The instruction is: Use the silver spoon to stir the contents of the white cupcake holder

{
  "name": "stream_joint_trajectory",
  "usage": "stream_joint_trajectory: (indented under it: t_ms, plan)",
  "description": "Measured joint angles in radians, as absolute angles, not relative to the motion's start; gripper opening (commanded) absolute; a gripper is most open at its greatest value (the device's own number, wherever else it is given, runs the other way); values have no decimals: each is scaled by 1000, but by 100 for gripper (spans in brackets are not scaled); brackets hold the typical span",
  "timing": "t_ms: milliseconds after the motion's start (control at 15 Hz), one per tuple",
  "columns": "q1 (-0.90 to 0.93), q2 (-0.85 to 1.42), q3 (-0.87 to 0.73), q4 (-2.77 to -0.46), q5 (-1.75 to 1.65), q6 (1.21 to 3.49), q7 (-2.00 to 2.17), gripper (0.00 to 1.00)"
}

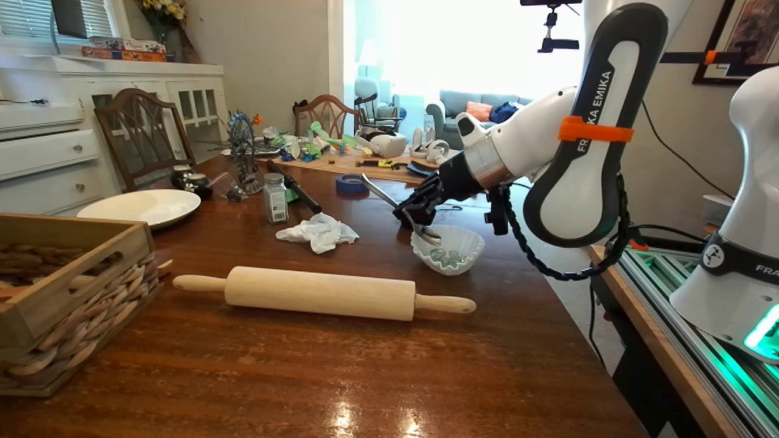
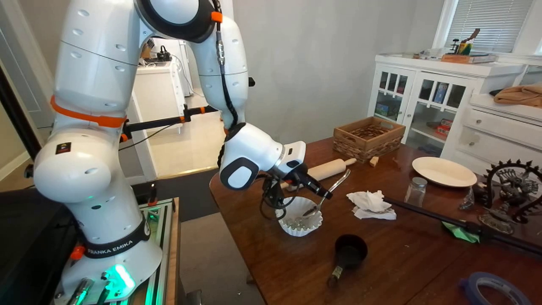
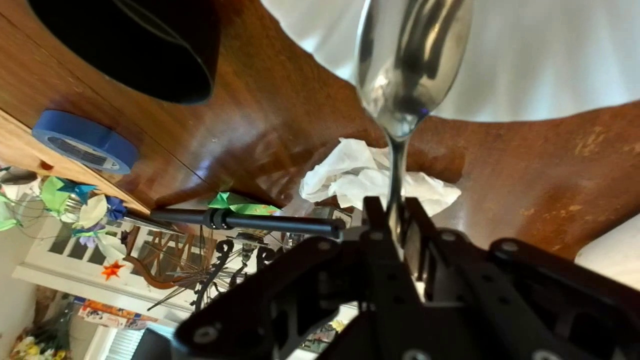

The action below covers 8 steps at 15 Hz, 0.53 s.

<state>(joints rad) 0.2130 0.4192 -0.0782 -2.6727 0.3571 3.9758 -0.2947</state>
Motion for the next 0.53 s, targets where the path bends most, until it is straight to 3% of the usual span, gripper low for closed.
stream_joint_trajectory:
  t_ms: [533]
  plan:
    - [183, 421, -2, -2704, 162, 3955, -164, 3]
